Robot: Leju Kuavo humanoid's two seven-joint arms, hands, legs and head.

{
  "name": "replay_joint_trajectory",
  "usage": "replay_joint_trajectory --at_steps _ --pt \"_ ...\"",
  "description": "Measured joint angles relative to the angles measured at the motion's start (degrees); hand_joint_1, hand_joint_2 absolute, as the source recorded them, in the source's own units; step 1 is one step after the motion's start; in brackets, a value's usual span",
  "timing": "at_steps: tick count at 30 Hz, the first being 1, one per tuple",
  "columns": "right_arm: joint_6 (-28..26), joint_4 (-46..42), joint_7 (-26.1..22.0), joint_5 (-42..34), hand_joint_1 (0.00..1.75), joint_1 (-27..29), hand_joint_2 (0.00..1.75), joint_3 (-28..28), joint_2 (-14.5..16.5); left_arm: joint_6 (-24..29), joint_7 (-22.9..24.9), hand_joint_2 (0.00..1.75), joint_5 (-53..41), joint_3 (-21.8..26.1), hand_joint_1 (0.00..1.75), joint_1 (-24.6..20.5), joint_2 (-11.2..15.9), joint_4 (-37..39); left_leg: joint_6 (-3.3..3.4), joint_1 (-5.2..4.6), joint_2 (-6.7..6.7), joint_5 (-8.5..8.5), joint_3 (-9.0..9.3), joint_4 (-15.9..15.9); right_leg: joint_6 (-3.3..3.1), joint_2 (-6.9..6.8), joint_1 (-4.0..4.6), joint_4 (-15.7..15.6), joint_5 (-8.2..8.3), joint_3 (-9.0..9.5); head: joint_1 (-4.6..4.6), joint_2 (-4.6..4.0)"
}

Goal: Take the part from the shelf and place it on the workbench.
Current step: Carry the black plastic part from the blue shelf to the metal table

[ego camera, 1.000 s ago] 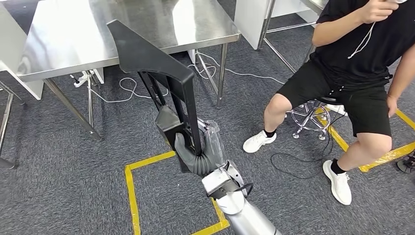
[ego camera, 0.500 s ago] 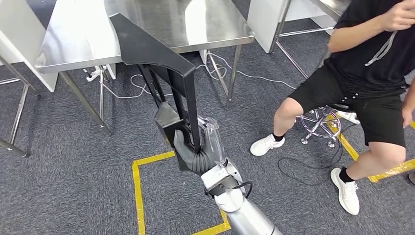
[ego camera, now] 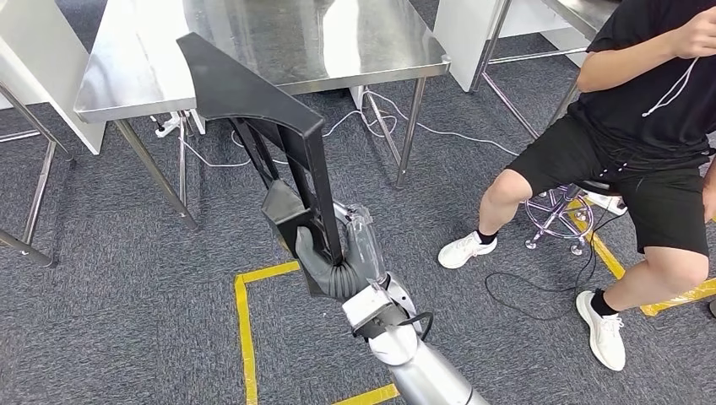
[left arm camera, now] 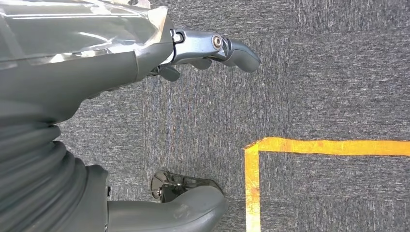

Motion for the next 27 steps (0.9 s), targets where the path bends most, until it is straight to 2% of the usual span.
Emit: replay_joint_trajectory --at_steps 2,4,6,7,8,9,10,12,13,14,16,17,19,20,22,23,24,25,26,27 --pt "-0.03 0.03 0.07 -0.01 1.75 -0.10 1.75 0.05 0.15 0.00 -0.04 1.75 0.00 0.02 0.00 0.04 0.16 0.00 0.93 0.18 -0.06 0.16 0.52 -0.85 0.88 -0.06 -0.33 -0.52 0.09 0.31 -0.01 0.00" --pt "-0.05 0.05 0.08 -0.01 1.75 -0.24 1.75 0.08 0.23 -0.01 -0.10 1.75 0.00 0.03 0.00 0.06 0.09 0.00 1.52 0.60 -0.12 0.89 1.59 -2.28 0.51 0.46 -0.03 2.03 -1.35 -0.73 0.04 0.00" --pt "-0.06 0.17 0.07 -0.01 1.75 -0.23 1.75 0.09 0.08 -0.02 -0.12 1.75 0.00 0.03 0.00 0.01 -0.02 0.00 1.78 0.74 -0.25 1.19 2.03 -2.81 -0.50 1.22 0.06 9.72 -4.66 -4.73 0.09 0.00" --pt "-0.06 0.26 0.08 -0.01 1.75 -0.14 1.75 0.09 -0.05 -0.02 -0.12 1.75 0.01 0.04 0.00 0.01 -0.02 0.00 1.76 0.74 -0.40 1.16 2.01 -2.80 -0.68 1.44 0.09 13.56 -5.94 -6.90 0.10 0.00" --pt "-0.06 0.38 0.09 -0.01 1.75 -0.03 1.75 0.09 -0.21 -0.02 -0.12 1.75 0.01 0.04 0.00 0.04 -0.02 0.00 1.65 0.74 -0.61 1.08 2.02 -2.78 -0.62 1.61 0.12 16.41 -6.62 -8.64 0.10 0.00" --pt "-0.06 0.47 0.10 -0.02 1.75 0.05 1.75 0.09 -0.34 -0.03 -0.12 1.75 0.02 0.05 0.00 0.08 -0.02 0.00 1.48 0.77 -0.83 0.98 2.06 -2.73 -0.26 1.68 0.11 16.67 -6.18 -9.05 0.10 0.00" --pt "-0.06 0.52 0.10 -0.02 1.75 0.08 1.75 0.08 -0.43 -0.03 -0.12 1.75 0.02 0.05 0.00 0.12 -0.03 0.00 1.21 0.87 -1.06 0.81 2.14 -2.61 0.27 1.72 0.03 14.52 -4.86 -8.20 0.10 0.00" --pt "-0.06 0.57 0.09 -0.02 1.75 0.02 1.75 0.08 -0.50 -0.04 -0.12 1.75 0.02 0.06 0.00 0.13 -0.01 0.00 0.24 0.99 -1.45 0.14 2.16 -1.83 1.17 1.72 -0.25 6.77 -1.55 -4.58 0.12 0.00" --pt "-0.06 0.61 0.09 -0.02 1.75 0.03 1.75 0.10 -0.51 -0.03 -0.13 1.75 0.02 0.07 0.00 0.13 0.03 0.00 -0.35 0.97 -1.56 -0.30 2.07 -1.34 1.01 1.79 -0.28 3.89 -0.49 -3.13 0.09 0.00" --pt "-0.06 0.64 0.09 -0.02 1.75 0.06 1.75 0.14 -0.51 -0.02 -0.13 1.75 0.02 0.07 0.00 0.14 0.09 0.00 -0.86 0.94 -1.63 -0.64 1.98 -0.96 0.56 1.85 -0.20 2.32 0.00 -2.30 0.07 0.00" --pt "-0.06 0.72 0.09 -0.02 1.75 0.13 1.75 0.19 -0.51 -0.01 -0.14 1.75 0.02 0.08 0.00 0.18 0.13 0.00 -1.46 1.10 -1.66 -0.92 1.97 -0.85 -0.84 1.98 0.13 2.23 -0.04 -2.09 0.00 0.00" --pt "-0.06 0.73 0.10 -0.02 1.75 0.13 1.75 0.20 -0.48 0.00 -0.14 1.75 0.02 0.08 0.00 0.19 0.11 0.00 -1.68 1.33 -1.58 -1.04 2.02 -0.80 -1.30 2.00 0.16 2.23 -0.07 -2.01 0.01 0.00" --pt "-0.06 0.73 0.09 -0.02 1.75 0.08 1.75 0.23 -0.40 0.00 -0.14 1.75 0.01 0.08 0.00 0.14 0.10 0.00 -2.05 1.64 -1.06 -2.45 1.02 1.64 -2.14 2.01 0.16 2.16 -0.29 -1.60 0.01 0.00" --pt "-0.07 0.74 0.09 -0.02 1.75 0.08 1.75 0.26 -0.36 0.01 -0.14 1.75 -0.02 0.08 0.00 0.12 0.10 0.00 -2.18 1.69 -0.76 -3.86 -0.50 4.68 -2.51 2.00 0.25 2.14 -0.47 -1.37 0.00 0.00" --pt "-0.08 0.85 0.09 -0.02 1.75 0.11 1.75 0.29 -0.33 0.04 -0.14 1.75 -0.09 0.08 0.00 0.16 0.10 0.00 -2.26 1.67 -0.44 -6.78 -5.06 12.71 -3.13 1.96 0.67 2.14 -0.90 -1.01 -0.01 0.00" --pt "-0.10 0.95 0.09 -0.02 1.75 0.13 1.75 0.30 -0.33 0.08 -0.10 1.75 -0.12 0.08 0.00 0.20 0.10 0.00 -2.14 1.65 -0.41 -7.05 -6.93 15.34 -3.41 1.95 0.91 2.14 -1.12 -0.79 -0.01 0.00" --pt "-0.11 1.04 0.09 -0.02 1.75 0.15 1.75 0.31 -0.33 0.12 -0.04 1.75 -0.13 0.08 0.00 0.22 0.10 0.00 -1.91 1.59 -0.39 -6.31 -7.86 16.03 -3.62 1.97 1.13 2.14 -1.35 -0.51 -0.01 0.00" --pt "-0.12 1.11 0.09 -0.02 1.75 0.15 1.75 0.31 -0.33 0.15 0.02 1.75 -0.15 0.08 0.00 0.22 0.09 0.00 -1.52 1.46 -0.39 -4.52 -7.61 14.45 -3.76 1.99 1.32 2.14 -1.61 -0.15 -0.01 0.00" --pt "-0.13 1.16 0.09 -0.02 1.75 0.12 1.75 0.31 -0.31 0.19 0.10 1.75 -0.16 0.08 0.00 0.19 0.10 0.00 -0.94 1.22 -0.37 -2.05 -6.32 10.98 -3.82 2.02 1.48 2.13 -1.94 0.33 -0.01 0.00" --pt "-0.15 1.17 0.08 -0.02 1.75 0.09 1.75 0.31 -0.27 0.22 0.17 1.75 -0.17 0.08 0.00 0.16 0.16 0.00 -0.22 0.90 -0.27 -0.27 -4.65 7.31 -3.79 2.03 1.54 2.04 -2.27 0.72 0.03 0.00"
